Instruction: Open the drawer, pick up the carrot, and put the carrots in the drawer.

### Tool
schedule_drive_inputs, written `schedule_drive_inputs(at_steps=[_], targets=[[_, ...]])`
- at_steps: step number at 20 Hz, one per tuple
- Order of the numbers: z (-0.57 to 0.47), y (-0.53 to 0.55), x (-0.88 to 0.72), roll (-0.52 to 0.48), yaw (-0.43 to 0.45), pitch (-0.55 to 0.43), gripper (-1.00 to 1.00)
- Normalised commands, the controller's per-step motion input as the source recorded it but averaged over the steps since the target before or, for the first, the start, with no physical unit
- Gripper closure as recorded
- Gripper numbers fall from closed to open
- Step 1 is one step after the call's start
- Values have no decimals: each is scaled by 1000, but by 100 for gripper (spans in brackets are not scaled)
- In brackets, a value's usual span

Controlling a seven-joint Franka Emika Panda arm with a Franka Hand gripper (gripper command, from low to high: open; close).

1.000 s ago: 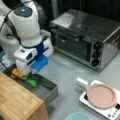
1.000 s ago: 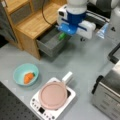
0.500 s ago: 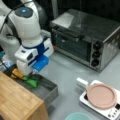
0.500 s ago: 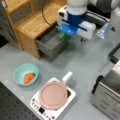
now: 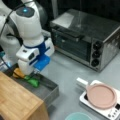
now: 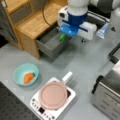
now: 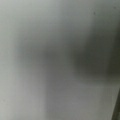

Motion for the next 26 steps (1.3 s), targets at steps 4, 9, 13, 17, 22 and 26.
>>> schedule_drive_inputs(at_steps=[4, 9, 13, 17, 22, 26], targets=[[-6, 248, 97, 88, -186, -56, -100], [0, 222, 92, 89, -169, -50, -100], [12, 195, 84, 90, -154, -43, -100], [0, 183, 92, 91, -158, -49, -100], [-6, 161, 104, 85, -155, -51, -100], [23, 111, 113, 65, -146, -38, -100]])
